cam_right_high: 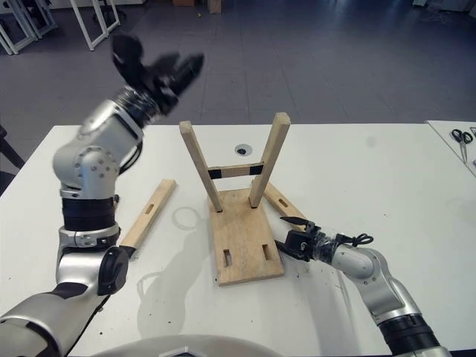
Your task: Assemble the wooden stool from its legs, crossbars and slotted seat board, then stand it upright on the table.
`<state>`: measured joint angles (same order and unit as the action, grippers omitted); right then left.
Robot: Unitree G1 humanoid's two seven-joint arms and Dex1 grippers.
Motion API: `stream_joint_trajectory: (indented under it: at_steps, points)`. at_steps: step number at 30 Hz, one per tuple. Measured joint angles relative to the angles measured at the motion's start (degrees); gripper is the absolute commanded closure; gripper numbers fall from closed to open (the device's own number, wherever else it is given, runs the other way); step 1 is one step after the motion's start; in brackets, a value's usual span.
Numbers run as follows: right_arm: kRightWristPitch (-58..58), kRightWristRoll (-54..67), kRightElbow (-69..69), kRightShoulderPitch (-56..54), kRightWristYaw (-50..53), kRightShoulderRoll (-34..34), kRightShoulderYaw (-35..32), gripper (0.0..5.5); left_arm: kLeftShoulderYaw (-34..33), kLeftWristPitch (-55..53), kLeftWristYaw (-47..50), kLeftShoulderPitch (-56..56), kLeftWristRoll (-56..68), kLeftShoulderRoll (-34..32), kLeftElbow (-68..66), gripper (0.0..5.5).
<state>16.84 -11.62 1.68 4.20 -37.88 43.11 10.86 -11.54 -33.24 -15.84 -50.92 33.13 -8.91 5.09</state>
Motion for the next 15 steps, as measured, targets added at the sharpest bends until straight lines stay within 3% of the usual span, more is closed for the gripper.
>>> stream_joint_trajectory:
  at_steps: [5,9,15]
  points:
    - [-0.8,0.0,-0.3,-0.2,-0.2,0.1,1.3,2.2,-5.8,1.2,2.6,0.7,1.5,-4.1,6.7,2.05]
    - [-1.4,0.5,-2.0,0.0,-0.3,-0.4,2.3,2.2,-9.0,4.0,1.8,22.1,-7.6,-13.0,8.0,2.05]
    - [-6.4,2.4,-5.8,-0.1,-0.7,-2.5,2.5,2.2,-6.2,13.4,-2.3,51.9,-17.9,-14.6,5.6,2.05]
